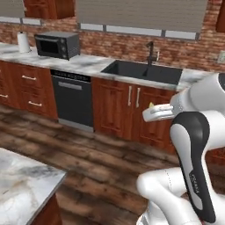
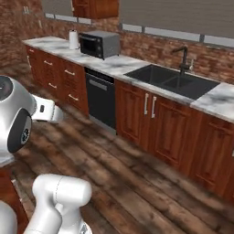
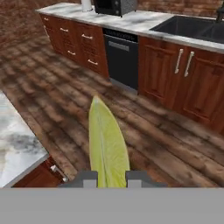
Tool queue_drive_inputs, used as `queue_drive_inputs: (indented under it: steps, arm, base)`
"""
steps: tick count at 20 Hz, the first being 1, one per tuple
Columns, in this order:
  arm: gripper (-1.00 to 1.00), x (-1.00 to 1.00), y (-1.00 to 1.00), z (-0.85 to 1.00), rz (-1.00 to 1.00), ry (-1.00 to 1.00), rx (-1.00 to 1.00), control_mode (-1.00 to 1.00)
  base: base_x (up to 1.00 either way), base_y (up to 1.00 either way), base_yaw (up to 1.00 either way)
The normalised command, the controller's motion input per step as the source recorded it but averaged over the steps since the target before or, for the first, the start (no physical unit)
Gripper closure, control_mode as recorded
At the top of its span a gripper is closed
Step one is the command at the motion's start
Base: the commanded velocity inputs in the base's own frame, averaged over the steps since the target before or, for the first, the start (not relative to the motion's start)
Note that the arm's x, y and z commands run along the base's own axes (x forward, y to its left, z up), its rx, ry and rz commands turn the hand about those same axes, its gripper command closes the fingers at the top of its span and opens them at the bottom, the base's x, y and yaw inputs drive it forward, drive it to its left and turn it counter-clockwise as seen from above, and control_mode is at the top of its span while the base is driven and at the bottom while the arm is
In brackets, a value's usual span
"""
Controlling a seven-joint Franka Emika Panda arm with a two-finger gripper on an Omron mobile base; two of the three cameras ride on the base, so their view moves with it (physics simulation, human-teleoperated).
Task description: Take the lemon wedge from the fridge and place it on the plate with fish on the dining counter.
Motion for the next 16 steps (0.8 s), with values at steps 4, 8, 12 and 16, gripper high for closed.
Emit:
queue_drive_inputs:
  steps: [4,8,12,16]
  arm:
    - [1.0,0.0,0.0,0.0,0.0,0.0,0.0,1.0]
    - [1.0,0.0,0.0,0.0,0.0,0.0,0.0,1.0]
    - [1.0,0.0,0.0,0.0,0.0,0.0,0.0,1.0]
    - [1.0,0.0,0.0,0.0,0.0,0.0,0.0,1.0]
  base:
    - [1.0,-0.11,0.6]
    - [1.0,-0.13,0.59]
    - [0.99,-0.14,0.63]
    - [0.99,-0.2,0.62]
